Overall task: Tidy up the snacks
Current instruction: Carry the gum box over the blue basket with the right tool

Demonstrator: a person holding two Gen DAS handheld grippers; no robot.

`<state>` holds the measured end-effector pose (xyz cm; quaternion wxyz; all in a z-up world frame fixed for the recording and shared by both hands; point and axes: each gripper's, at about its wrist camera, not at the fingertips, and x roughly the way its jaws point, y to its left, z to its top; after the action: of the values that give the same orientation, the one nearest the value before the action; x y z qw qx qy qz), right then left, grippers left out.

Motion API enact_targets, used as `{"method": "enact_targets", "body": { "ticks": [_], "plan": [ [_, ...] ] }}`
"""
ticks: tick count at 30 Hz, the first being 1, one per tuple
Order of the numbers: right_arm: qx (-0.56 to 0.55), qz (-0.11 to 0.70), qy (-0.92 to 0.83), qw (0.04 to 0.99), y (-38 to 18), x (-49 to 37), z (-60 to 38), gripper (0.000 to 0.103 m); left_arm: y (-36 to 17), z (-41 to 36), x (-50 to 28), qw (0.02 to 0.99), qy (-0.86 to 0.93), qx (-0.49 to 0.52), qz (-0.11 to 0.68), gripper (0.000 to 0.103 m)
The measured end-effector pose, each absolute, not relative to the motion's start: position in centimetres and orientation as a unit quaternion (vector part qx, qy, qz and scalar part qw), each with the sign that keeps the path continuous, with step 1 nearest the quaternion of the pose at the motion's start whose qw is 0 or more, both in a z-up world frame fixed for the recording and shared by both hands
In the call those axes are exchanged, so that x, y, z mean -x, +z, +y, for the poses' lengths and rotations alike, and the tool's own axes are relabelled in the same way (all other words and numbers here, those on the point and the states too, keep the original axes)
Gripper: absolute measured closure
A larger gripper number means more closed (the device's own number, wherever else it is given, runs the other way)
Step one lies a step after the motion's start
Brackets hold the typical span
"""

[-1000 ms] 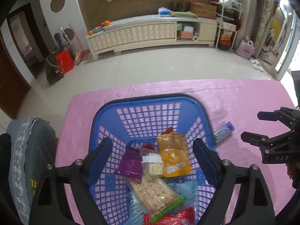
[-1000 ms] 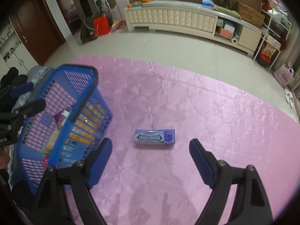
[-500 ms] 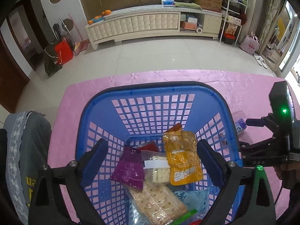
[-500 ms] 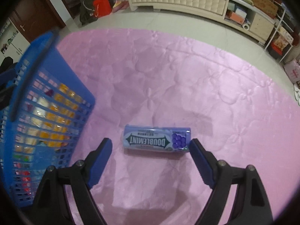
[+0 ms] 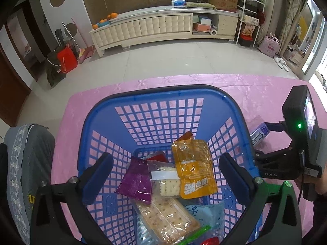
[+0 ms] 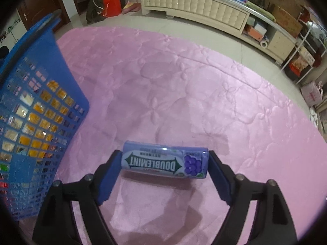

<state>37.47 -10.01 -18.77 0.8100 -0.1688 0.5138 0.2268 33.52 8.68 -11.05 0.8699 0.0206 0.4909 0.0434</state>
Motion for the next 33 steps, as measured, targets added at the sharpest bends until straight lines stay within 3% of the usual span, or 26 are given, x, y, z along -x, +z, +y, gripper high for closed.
{"method": "enact_targets", "body": {
  "ticks": [21, 33],
  "plan": [
    [0.163, 0.413, 0.262, 0.857, -4.2, -29.7, -6.2, 0.018, -3.7, 10.5, -24.3, 0.917, 0.017, -0.009, 0.397, 0.001],
    [0.202, 0.406, 0.289, 0.843, -4.0, -26.8, 0.3, 0.018, -3.5, 15.0, -20.3, 0.919, 0.031, -0.013, 0.393, 0.001]
  ]
}}
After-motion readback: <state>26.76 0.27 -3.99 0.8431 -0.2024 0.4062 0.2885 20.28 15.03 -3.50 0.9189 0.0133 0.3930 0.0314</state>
